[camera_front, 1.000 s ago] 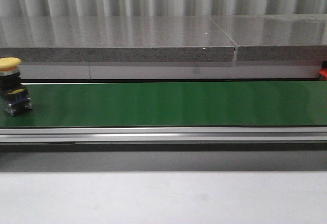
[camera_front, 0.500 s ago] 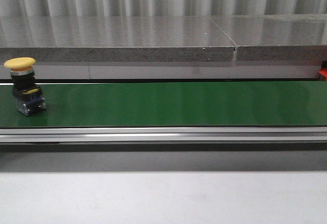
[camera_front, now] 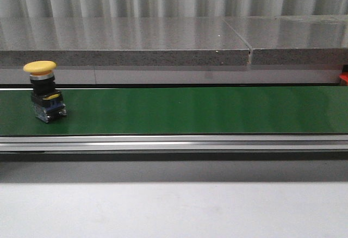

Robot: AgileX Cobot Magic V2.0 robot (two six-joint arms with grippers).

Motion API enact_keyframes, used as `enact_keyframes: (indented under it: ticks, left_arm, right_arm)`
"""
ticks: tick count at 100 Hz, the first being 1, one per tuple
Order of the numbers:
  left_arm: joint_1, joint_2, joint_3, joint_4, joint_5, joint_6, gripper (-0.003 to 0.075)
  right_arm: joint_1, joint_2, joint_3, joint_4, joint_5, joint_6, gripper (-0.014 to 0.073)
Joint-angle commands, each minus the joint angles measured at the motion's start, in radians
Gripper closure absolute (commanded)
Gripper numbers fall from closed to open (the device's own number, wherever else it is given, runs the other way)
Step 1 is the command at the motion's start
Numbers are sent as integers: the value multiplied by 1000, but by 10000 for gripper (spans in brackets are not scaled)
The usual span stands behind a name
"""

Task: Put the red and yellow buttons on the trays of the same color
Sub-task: 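Move the left gripper to the red push button and grasp it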

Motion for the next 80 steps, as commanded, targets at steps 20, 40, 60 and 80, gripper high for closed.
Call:
enact_keyframes:
  ticks: [20, 40, 60, 80]
  left_arm:
    - [3, 33, -35, 6, 3, 2, 157]
    - [3, 37, -35, 25, -14, 2, 157]
    - [5, 37, -35, 25, -14, 2, 168]
    - [12, 37, -35, 20, -4, 2, 289]
  right_arm:
    - [-1, -9, -17, -10, -78, -1, 662]
    - [-1, -9, -17, -10, -78, -1, 662]
    - [-1, -9, -17, -10, -78, -1, 662]
    - [-1, -9, -17, -10, -78, -1, 662]
